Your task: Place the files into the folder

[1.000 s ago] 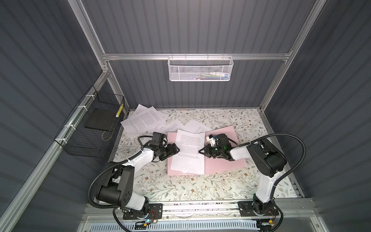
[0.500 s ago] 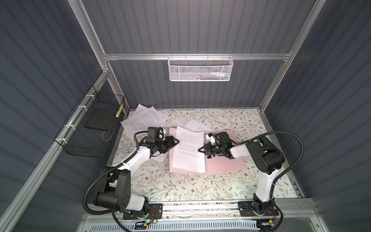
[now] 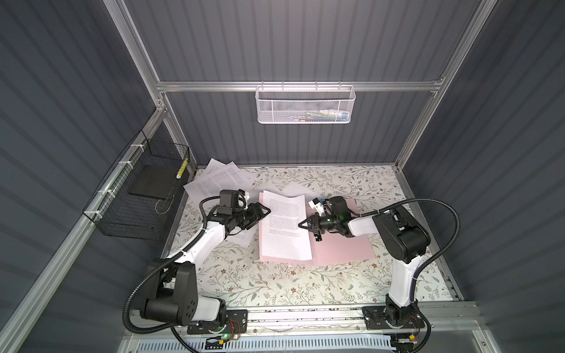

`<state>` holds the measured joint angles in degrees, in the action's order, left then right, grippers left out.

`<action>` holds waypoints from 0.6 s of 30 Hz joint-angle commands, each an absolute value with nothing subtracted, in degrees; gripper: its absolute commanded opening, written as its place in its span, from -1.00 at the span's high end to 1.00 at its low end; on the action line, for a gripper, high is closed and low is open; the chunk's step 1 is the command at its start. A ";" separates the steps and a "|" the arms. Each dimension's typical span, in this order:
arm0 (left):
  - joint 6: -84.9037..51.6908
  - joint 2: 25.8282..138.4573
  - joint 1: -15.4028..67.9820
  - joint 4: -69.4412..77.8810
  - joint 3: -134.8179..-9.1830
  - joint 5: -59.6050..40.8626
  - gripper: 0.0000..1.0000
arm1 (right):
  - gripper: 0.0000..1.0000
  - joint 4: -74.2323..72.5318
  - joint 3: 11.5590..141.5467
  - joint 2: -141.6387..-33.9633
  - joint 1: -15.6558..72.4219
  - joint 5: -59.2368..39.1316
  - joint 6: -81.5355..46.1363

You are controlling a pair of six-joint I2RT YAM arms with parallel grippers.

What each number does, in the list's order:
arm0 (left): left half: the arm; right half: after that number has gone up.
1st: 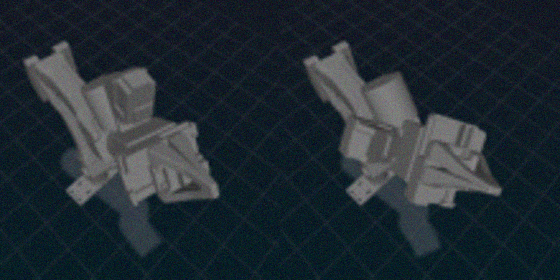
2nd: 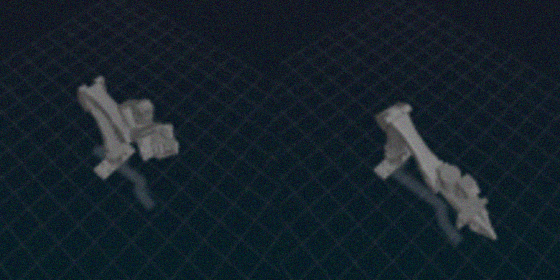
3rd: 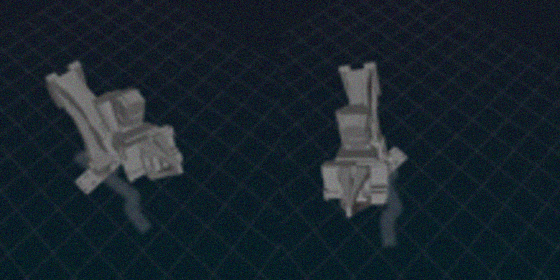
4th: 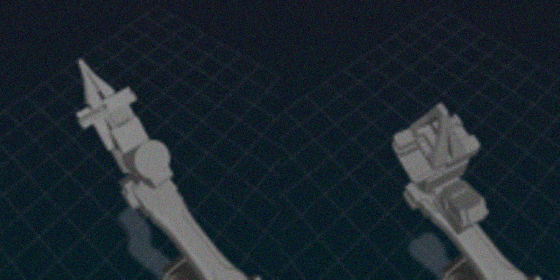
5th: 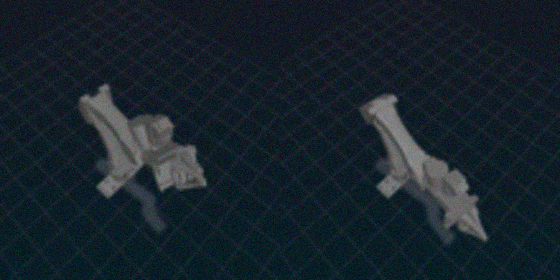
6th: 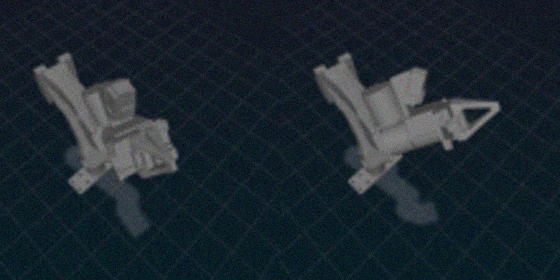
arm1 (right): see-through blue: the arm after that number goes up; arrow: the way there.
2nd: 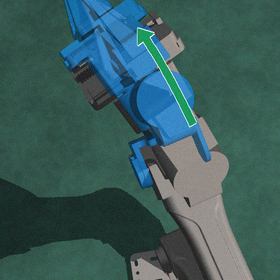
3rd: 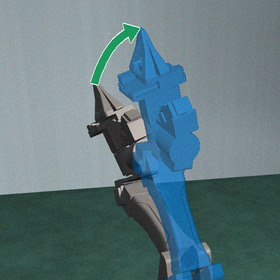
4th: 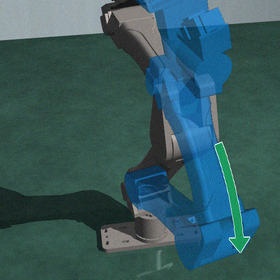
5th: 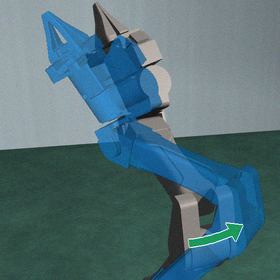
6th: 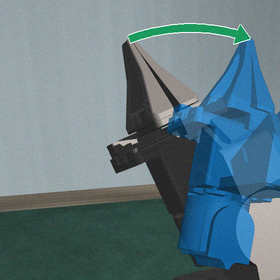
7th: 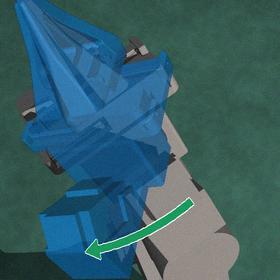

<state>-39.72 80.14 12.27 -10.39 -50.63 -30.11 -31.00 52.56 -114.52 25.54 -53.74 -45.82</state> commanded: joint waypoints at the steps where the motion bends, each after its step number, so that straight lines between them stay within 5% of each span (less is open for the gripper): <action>1: -40.04 80.76 11.91 -10.89 -52.24 -32.26 -0.36 | 1.00 -29.44 53.74 -116.07 25.46 -56.55 -44.04; 18: -40.88 82.19 11.95 -8.61 -51.32 -33.77 -0.37 | 1.00 -40.27 52.56 -118.65 26.12 -56.98 -52.00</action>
<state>-40.34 81.76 12.27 -9.34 -50.74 -32.21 -37.65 52.58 -117.67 25.65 -56.16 -50.74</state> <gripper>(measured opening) 0.685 0.044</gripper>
